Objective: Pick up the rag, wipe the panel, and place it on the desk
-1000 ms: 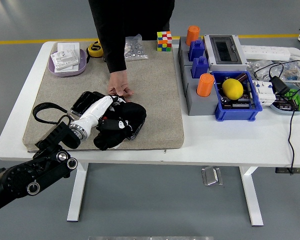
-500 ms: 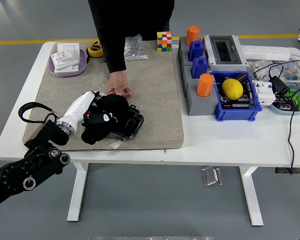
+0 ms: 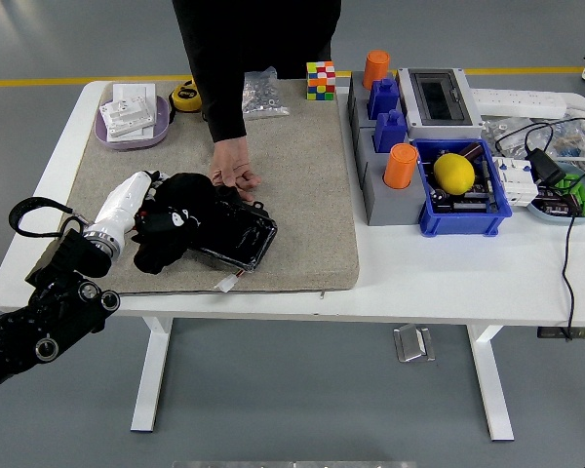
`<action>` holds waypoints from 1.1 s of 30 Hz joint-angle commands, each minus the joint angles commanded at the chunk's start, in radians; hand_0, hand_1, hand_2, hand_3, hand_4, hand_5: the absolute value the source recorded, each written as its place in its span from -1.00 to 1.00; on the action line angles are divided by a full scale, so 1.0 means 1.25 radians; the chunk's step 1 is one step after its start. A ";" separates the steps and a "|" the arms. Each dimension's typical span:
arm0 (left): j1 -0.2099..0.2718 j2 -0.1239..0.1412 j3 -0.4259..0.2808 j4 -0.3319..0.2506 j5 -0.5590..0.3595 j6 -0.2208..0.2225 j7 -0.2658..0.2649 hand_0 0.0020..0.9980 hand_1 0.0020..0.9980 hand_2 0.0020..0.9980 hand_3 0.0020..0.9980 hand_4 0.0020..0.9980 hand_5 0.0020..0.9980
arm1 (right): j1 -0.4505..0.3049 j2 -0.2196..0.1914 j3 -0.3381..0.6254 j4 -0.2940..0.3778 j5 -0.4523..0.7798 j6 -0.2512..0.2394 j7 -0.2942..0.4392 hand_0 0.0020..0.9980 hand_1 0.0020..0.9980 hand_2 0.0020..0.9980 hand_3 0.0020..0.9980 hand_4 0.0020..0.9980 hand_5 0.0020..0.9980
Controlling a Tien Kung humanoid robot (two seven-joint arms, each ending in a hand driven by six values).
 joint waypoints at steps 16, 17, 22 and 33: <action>0.001 0.010 -0.070 0.029 0.031 0.017 0.006 -0.53 -0.42 0.03 -0.21 -0.42 -1.00 | 0.002 0.002 0.006 0.000 -0.003 0.002 0.000 0.44 0.18 0.32 0.15 0.96 0.06; 0.001 0.011 -0.073 0.031 0.031 0.018 0.006 -0.54 -0.42 0.03 -0.22 -0.42 -1.00 | 0.002 0.002 0.006 0.000 -0.003 0.002 0.000 0.43 0.19 0.32 0.15 0.96 0.06; 0.000 0.012 -0.078 0.038 0.032 0.021 0.006 -0.54 -0.42 0.03 -0.22 -0.42 -1.00 | 0.003 0.003 0.005 0.000 -0.002 0.003 0.000 0.43 0.19 0.32 0.15 0.96 0.06; -0.003 0.009 -0.061 0.016 0.032 0.017 0.014 -0.54 -0.43 0.03 -0.21 -0.42 -1.00 | 0.004 0.003 0.006 0.001 -0.002 0.003 -0.001 0.43 0.18 0.32 0.15 0.96 0.06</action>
